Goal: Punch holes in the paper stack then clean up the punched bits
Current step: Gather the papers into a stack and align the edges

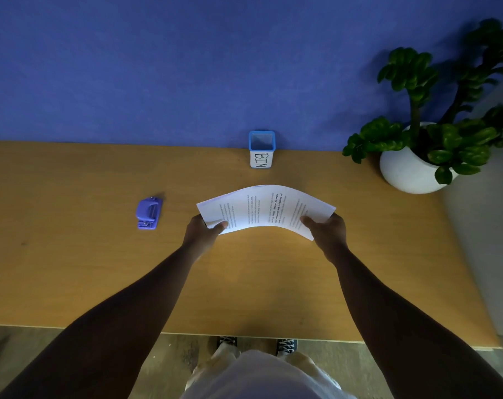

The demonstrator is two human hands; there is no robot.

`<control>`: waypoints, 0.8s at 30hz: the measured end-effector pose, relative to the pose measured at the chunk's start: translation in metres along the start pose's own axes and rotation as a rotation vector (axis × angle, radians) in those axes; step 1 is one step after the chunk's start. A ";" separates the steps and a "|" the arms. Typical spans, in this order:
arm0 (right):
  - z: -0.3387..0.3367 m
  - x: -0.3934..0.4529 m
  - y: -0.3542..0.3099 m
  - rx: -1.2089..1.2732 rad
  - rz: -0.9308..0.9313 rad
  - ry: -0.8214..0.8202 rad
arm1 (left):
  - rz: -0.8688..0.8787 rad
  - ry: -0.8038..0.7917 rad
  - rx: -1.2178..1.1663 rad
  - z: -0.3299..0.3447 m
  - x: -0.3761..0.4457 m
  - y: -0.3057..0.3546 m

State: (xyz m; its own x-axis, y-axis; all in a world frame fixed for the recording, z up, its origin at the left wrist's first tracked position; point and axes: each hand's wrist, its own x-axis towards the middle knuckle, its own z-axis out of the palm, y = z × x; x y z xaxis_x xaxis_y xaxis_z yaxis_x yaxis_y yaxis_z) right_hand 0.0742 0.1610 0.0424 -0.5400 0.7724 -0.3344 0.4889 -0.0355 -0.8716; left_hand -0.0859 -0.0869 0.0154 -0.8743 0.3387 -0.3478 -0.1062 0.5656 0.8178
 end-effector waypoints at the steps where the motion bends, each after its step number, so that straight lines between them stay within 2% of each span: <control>1: 0.000 0.001 0.001 0.001 -0.006 0.005 | 0.004 0.005 0.000 -0.001 0.001 0.001; 11: -0.007 0.008 -0.012 0.014 -0.069 -0.030 | 0.104 0.044 -0.056 -0.017 0.006 0.019; 19: -0.016 0.009 -0.018 0.206 -0.007 -0.145 | 0.018 0.079 -0.194 -0.031 0.019 0.015; 24: -0.017 0.006 -0.020 0.361 0.036 -0.148 | -0.096 0.092 -0.404 -0.030 0.016 0.012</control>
State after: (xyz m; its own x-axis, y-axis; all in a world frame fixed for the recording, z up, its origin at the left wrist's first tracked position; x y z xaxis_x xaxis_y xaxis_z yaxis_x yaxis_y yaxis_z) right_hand 0.0734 0.1770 0.0641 -0.6325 0.6679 -0.3922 0.2509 -0.3025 -0.9196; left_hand -0.1156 -0.0971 0.0327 -0.8882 0.2200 -0.4034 -0.3499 0.2452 0.9041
